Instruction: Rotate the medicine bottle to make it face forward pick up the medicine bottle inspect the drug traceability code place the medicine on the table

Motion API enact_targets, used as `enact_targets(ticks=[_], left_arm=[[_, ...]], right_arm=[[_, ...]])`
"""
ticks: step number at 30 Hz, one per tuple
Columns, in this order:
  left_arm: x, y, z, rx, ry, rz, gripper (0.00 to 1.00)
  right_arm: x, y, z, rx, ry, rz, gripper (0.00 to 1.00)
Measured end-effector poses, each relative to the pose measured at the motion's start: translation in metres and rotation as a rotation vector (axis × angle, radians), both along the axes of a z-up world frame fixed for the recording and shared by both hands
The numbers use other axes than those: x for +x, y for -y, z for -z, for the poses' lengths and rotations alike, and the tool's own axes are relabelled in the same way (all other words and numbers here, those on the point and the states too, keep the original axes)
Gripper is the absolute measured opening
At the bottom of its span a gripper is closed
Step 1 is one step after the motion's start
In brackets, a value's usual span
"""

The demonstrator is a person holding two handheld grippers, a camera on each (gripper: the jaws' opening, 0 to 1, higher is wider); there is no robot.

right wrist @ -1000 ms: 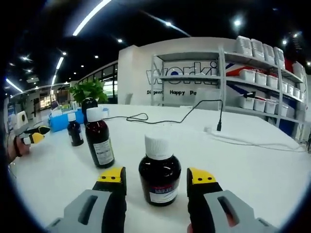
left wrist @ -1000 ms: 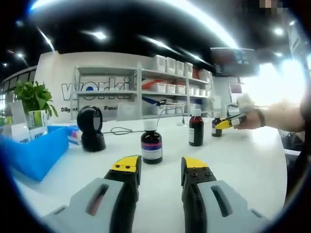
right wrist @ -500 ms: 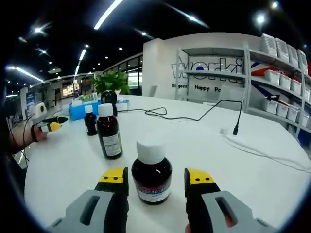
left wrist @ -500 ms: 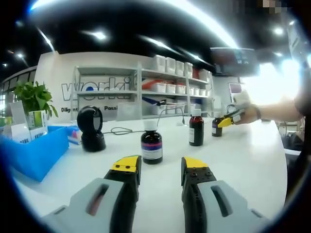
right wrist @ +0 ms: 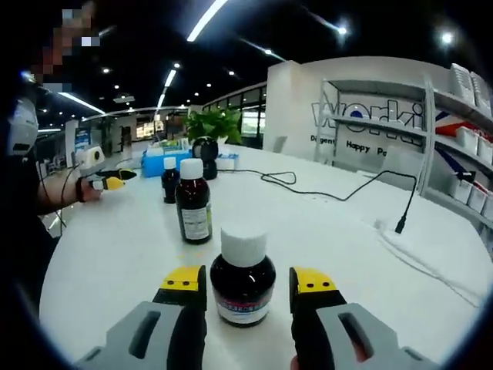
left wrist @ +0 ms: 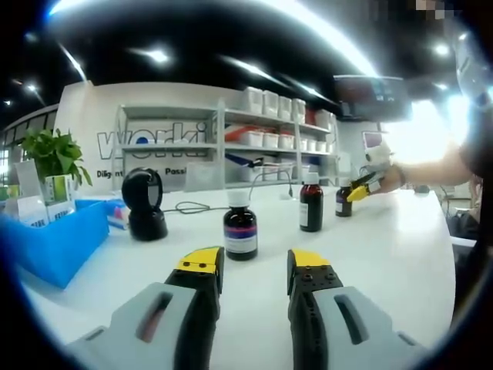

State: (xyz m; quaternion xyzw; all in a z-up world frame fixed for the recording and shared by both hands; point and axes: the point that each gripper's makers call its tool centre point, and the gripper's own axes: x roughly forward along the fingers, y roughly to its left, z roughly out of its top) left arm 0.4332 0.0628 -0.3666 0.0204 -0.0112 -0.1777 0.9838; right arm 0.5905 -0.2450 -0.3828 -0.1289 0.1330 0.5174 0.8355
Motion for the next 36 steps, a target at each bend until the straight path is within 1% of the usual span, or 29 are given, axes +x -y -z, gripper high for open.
enact_targets(ticks=[2, 3, 4, 5, 7, 12, 16, 21, 29, 33, 36], left_arm=[[-0.0001, 0.0000, -0.0002, -0.001, 0.000, -0.001, 0.26], [0.0000, -0.0001, -0.0002, -0.002, 0.000, -0.001, 0.26], [0.0000, 0.0000, -0.0002, -0.002, -0.001, -0.001, 0.25], [0.0000, 0.0001, -0.0001, -0.002, -0.001, -0.001, 0.25], [0.0001, 0.0001, 0.0001, -0.001, -0.002, 0.000, 0.25], [0.0004, 0.0001, 0.0003, -0.002, -0.002, 0.001, 0.25], [0.0004, -0.0003, 0.0003, -0.002, -0.002, -0.001, 0.25], [0.0005, 0.0000, 0.0005, 0.000, -0.002, 0.000, 0.25], [0.0000, 0.0009, 0.0004, 0.002, -0.002, 0.000, 0.25], [-0.0001, 0.0005, 0.0001, 0.002, -0.001, -0.002, 0.25], [-0.0001, 0.0002, 0.0000, 0.003, 0.000, -0.003, 0.25]], right_arm=[[-0.0008, -0.0015, 0.0010, 0.008, -0.013, -0.008, 0.33], [-0.0042, -0.0044, 0.0015, 0.027, -0.038, -0.022, 0.29], [-0.0053, -0.0041, 0.0036, 0.036, -0.070, -0.005, 0.29], [-0.0020, -0.0044, 0.0021, 0.039, -0.053, -0.001, 0.29], [-0.0009, -0.0043, 0.0019, 0.041, -0.044, 0.002, 0.29], [0.0005, -0.0066, 0.0008, 0.049, -0.034, 0.037, 0.29], [0.0010, -0.0063, 0.0007, 0.064, -0.033, 0.084, 0.29], [0.0003, -0.0050, 0.0010, 0.067, -0.020, 0.158, 0.28], [-0.0007, -0.0029, 0.0019, 0.083, -0.023, 0.272, 0.28], [-0.0003, -0.0013, 0.0026, 0.106, -0.020, 0.350, 0.28], [0.0020, 0.0002, 0.0033, 0.120, -0.015, 0.394, 0.28]])
